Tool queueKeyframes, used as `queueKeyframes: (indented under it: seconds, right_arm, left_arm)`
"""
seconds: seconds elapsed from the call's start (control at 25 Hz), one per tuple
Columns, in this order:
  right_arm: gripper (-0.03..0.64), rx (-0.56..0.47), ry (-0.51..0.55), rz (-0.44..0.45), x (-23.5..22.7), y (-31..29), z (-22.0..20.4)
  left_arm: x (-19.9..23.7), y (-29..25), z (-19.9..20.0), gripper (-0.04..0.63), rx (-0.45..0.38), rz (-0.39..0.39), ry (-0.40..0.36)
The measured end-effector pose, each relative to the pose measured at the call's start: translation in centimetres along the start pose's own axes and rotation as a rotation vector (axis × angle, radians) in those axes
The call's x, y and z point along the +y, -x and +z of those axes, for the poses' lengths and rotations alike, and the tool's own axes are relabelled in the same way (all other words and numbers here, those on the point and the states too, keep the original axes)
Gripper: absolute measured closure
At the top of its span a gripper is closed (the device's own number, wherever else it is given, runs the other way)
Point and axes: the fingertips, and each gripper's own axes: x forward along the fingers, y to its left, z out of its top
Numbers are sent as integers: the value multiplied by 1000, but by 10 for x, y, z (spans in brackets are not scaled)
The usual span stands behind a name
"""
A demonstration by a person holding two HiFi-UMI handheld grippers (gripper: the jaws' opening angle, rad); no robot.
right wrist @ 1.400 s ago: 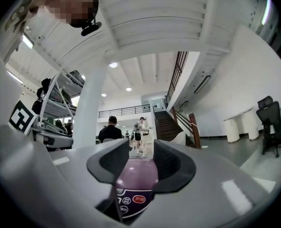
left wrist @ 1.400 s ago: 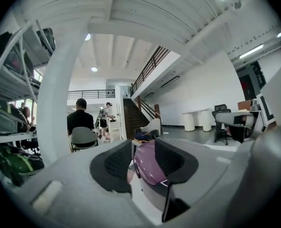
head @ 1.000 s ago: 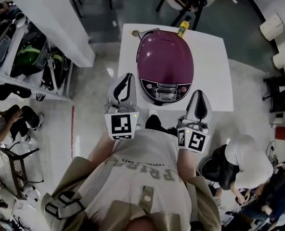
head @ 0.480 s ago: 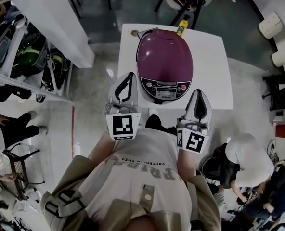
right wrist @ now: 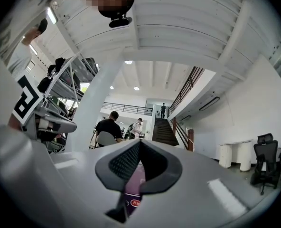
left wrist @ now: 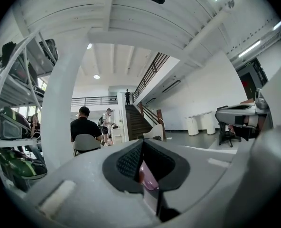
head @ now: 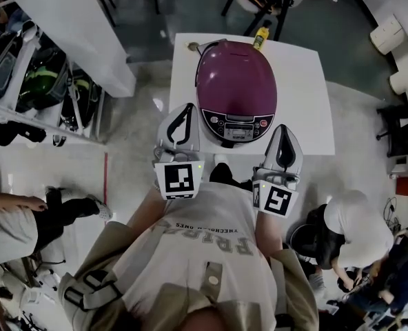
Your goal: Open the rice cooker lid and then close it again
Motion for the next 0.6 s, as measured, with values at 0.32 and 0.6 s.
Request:
queueKeyframes:
  seconds: [0.32, 0.6]
  right_arm:
    - [617, 2, 2, 1, -1, 0, -3]
    - [617, 13, 10, 5, -3, -1, -6]
  left_arm:
    - [3, -1, -2, 586, 6, 3, 1]
    - [3, -4, -5, 586, 9, 3, -7]
